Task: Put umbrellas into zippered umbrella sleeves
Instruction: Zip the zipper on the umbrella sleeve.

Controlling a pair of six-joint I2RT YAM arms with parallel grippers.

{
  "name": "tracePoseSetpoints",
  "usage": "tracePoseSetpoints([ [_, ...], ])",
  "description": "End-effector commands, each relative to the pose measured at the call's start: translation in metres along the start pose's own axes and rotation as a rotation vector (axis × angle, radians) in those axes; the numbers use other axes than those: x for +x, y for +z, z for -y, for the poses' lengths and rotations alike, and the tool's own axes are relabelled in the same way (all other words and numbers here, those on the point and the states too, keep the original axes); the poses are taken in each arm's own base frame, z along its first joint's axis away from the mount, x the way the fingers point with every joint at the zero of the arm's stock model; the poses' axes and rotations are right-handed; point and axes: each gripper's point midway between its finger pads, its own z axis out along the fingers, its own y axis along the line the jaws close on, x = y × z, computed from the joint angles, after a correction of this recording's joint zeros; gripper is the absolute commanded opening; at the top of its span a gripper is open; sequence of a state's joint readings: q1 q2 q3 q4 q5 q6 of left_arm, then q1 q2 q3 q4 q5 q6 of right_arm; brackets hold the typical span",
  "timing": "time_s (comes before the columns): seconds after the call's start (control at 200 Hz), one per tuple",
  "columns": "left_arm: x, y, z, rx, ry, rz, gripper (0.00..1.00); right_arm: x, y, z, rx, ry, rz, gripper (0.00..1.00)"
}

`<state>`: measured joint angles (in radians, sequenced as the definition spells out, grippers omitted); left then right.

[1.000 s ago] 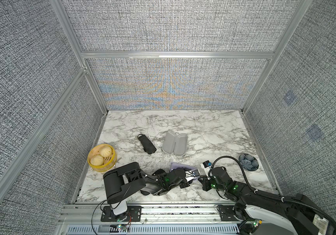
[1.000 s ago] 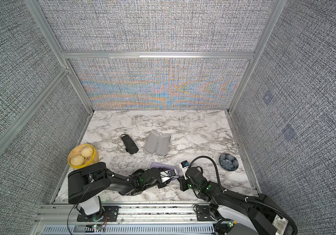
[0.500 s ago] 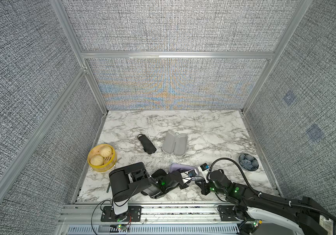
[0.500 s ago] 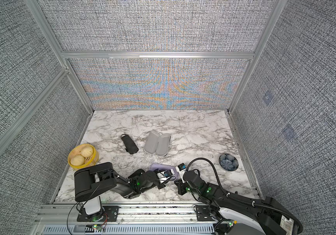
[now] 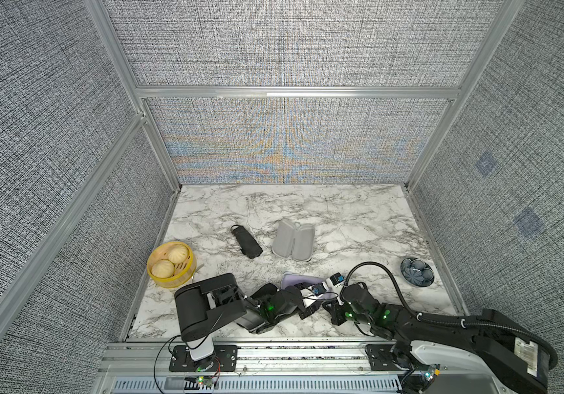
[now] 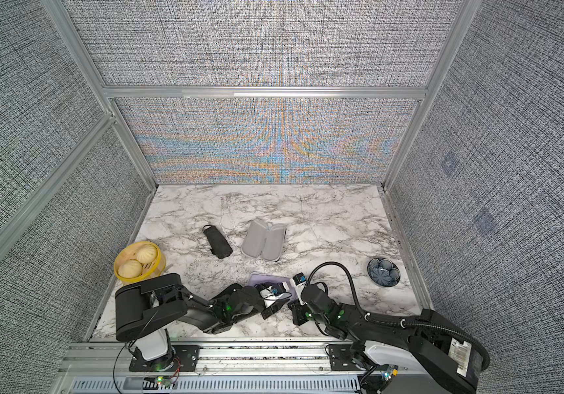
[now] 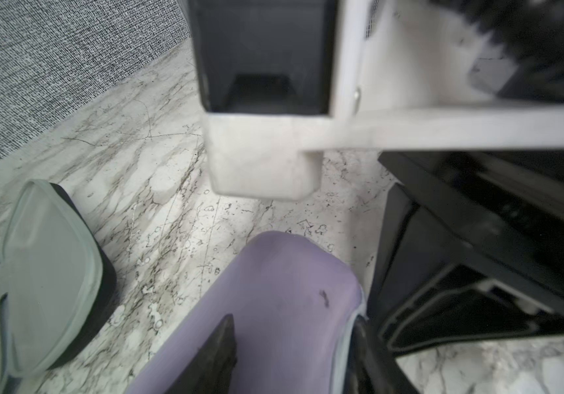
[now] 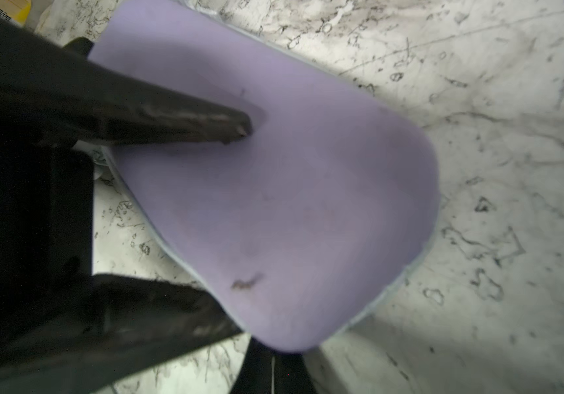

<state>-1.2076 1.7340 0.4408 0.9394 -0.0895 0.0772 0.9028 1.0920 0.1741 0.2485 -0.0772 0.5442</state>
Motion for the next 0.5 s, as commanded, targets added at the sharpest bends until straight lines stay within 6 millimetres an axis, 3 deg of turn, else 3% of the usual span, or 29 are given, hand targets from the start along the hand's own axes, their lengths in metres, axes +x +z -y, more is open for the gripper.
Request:
tracePoseSetpoints([
  [0.0,0.010,-0.006,0.005,0.032,-0.089,-0.060,0.79,-0.005,-0.001,0.005,-0.005,0.005,0.001,0.00],
  [0.08,-0.009,-0.010,-0.018,-0.091,-0.221,-0.041,0.98,-0.010,0.000,0.014,0.019,0.025,0.009,0.00],
  [0.185,-0.022,-0.017,-0.023,-0.117,-0.322,-0.100,0.99,-0.015,0.003,0.028,0.066,0.047,0.011,0.00],
  [0.33,0.004,-0.038,-0.063,-0.390,-0.377,-0.242,0.98,-0.022,0.007,0.044,0.127,0.062,0.013,0.00],
  [0.495,0.030,-0.048,-0.083,-0.489,-0.359,-0.288,0.93,-0.030,0.007,0.055,0.147,0.087,0.027,0.00],
])
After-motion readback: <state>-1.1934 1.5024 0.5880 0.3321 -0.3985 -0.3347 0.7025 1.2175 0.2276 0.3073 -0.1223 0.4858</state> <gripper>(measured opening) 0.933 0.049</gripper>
